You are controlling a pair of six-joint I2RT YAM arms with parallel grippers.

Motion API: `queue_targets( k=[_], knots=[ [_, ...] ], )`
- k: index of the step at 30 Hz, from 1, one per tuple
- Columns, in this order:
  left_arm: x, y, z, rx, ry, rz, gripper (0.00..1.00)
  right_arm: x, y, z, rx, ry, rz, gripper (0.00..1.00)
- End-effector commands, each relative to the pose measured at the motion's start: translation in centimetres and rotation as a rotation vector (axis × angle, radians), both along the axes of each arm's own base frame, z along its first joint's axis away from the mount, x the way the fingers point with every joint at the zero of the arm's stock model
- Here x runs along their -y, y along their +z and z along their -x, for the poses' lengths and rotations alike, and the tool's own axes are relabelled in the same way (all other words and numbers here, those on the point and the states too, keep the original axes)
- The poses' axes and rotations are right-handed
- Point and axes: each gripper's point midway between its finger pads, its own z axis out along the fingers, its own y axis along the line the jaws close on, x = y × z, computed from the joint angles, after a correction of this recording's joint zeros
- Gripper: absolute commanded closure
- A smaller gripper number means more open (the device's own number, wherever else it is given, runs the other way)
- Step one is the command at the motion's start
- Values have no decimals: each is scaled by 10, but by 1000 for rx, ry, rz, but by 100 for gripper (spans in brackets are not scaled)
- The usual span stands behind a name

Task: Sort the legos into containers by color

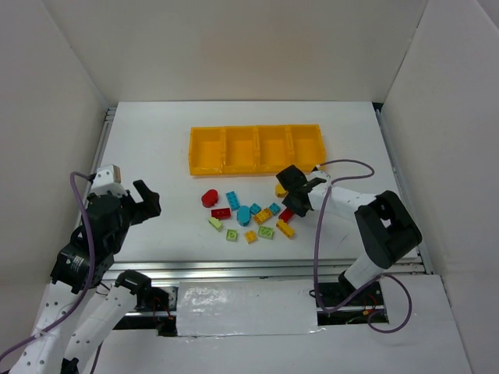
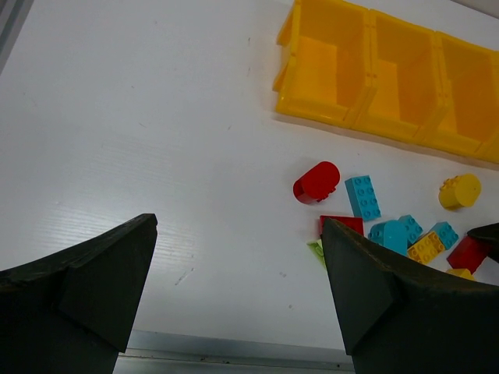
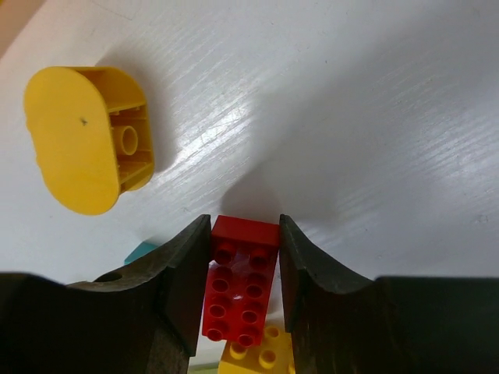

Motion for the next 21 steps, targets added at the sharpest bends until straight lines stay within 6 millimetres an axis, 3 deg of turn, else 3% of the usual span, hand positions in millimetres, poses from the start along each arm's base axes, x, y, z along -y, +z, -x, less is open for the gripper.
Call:
queue_targets(
  k=[1,5,9,12,13,15,16,17,18,19,20,21],
  knots=[
    [5,10,-5,47,-26,4,0,-4,36,-16,118,-42,-37,99],
    [6,9,-5,43,-29,2,1,2,71,-18,185,-51,-43,99],
    [6,9,-5,45,-29,2,0,9,120,-30,302,-9,-28,99],
    [6,8,-5,40,-31,0,0,26,159,-65,366,4,39,100],
    [6,8,-5,40,-31,2,0,48,162,-78,355,-29,71,100],
    [7,8,-5,38,-34,0,1,59,151,-100,283,25,132,100],
    [8,8,-5,38,-36,2,0,61,172,-120,316,32,135,100],
    [8,8,-5,37,-35,0,1,71,158,-133,259,61,187,100],
    [8,8,-5,37,-37,0,1,70,178,-150,294,66,199,100],
    [8,8,-4,37,-39,-1,0,74,178,-159,283,75,222,100],
    [8,8,-5,37,-39,-1,0,76,161,-170,230,91,250,100],
    [9,8,-5,36,-41,-2,0,80,182,-186,261,80,262,100]
  ],
)
